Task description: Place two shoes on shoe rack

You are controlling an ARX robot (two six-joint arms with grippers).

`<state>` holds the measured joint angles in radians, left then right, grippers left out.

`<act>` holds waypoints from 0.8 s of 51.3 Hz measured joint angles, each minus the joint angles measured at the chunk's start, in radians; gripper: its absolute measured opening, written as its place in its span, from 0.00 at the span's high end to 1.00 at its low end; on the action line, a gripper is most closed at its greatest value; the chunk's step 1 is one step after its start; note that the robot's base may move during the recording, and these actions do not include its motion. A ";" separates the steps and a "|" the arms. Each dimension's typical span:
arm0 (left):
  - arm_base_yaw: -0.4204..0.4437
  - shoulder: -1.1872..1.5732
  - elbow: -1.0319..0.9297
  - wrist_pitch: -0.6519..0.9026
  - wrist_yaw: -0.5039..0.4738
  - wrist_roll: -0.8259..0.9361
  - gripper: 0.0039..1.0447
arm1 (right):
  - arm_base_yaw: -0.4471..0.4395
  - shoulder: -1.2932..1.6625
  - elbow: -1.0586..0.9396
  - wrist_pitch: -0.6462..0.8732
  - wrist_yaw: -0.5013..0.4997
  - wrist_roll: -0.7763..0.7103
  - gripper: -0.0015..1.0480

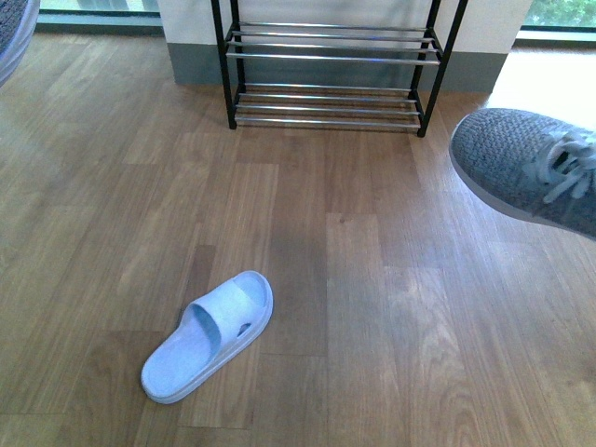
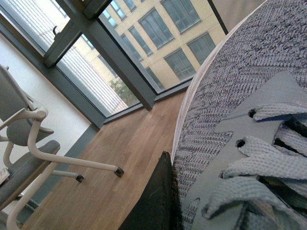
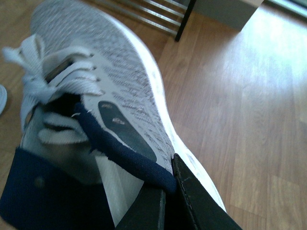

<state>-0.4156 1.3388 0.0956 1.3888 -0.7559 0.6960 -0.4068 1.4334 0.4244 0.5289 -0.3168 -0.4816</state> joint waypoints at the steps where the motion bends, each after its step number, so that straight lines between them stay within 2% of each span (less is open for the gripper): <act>1: 0.000 0.000 0.000 0.000 0.000 0.000 0.98 | -0.004 -0.047 -0.010 -0.018 -0.008 0.007 0.99; 18: 0.000 0.000 0.000 0.000 0.000 0.000 0.98 | -0.050 -0.780 -0.085 -0.408 -0.104 0.146 0.99; 41: 0.000 0.000 0.000 0.000 0.000 0.000 0.98 | -0.052 -0.839 -0.093 -0.416 -0.110 0.175 0.99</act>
<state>-0.4156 1.3388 0.0956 1.3888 -0.7559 0.6960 -0.4591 0.5945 0.3317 0.1131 -0.4267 -0.3069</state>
